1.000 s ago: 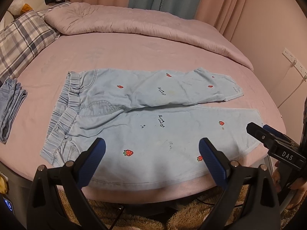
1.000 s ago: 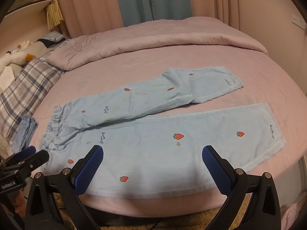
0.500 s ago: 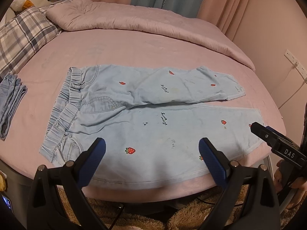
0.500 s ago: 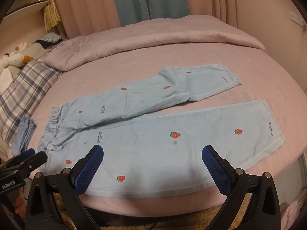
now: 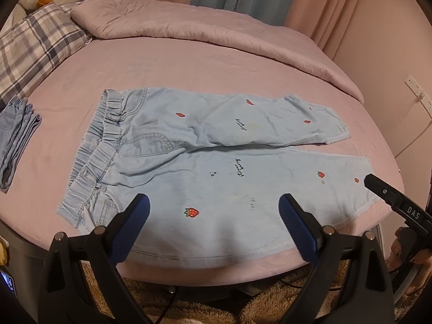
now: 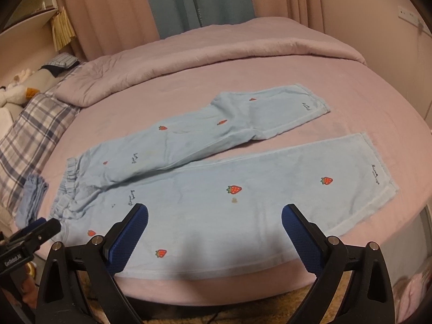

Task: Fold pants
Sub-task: 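Grasp one leg's cuff with the right gripper while the left gripper grasps the waistband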

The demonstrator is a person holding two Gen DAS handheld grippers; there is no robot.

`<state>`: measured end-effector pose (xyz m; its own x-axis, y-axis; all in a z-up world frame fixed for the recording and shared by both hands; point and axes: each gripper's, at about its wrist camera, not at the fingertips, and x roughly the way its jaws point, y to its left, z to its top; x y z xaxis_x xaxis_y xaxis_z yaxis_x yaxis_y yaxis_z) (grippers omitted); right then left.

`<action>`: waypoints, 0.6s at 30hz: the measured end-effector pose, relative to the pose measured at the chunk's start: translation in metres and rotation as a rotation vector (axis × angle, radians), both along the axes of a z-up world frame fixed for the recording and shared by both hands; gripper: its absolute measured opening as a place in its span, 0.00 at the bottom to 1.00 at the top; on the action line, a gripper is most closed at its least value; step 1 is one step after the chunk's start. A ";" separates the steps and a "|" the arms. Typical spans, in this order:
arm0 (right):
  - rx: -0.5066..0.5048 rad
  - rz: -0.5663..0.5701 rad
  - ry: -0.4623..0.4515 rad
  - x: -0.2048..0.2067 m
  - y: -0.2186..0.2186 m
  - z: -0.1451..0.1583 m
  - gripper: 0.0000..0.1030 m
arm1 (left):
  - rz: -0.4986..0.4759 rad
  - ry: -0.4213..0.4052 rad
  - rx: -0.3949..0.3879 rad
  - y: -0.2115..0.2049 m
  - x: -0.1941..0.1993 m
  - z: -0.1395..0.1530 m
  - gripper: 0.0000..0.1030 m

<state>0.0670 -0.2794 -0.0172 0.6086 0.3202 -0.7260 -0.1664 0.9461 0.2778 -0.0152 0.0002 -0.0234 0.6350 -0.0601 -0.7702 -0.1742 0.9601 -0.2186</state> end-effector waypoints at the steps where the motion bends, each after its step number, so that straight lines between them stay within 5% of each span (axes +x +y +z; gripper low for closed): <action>1: 0.004 -0.002 0.003 0.001 -0.001 -0.001 0.97 | 0.008 -0.001 -0.005 0.004 0.000 0.000 0.92; 6: 0.059 -0.055 0.045 0.010 -0.029 -0.010 0.87 | 0.127 -0.015 -0.050 0.050 -0.004 -0.005 0.85; 14: 0.114 -0.412 0.193 0.021 -0.150 -0.060 0.53 | 0.370 0.135 -0.118 0.136 -0.020 -0.061 0.70; 18: 0.184 -0.539 0.254 0.021 -0.197 -0.084 0.48 | 0.408 0.183 -0.204 0.155 -0.023 -0.084 0.66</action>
<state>0.0882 -0.4761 -0.1010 0.5353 0.1492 -0.8314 0.4141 0.8115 0.4123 -0.0384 0.1552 -0.1077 0.4934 0.0043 -0.8698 -0.5802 0.7466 -0.3254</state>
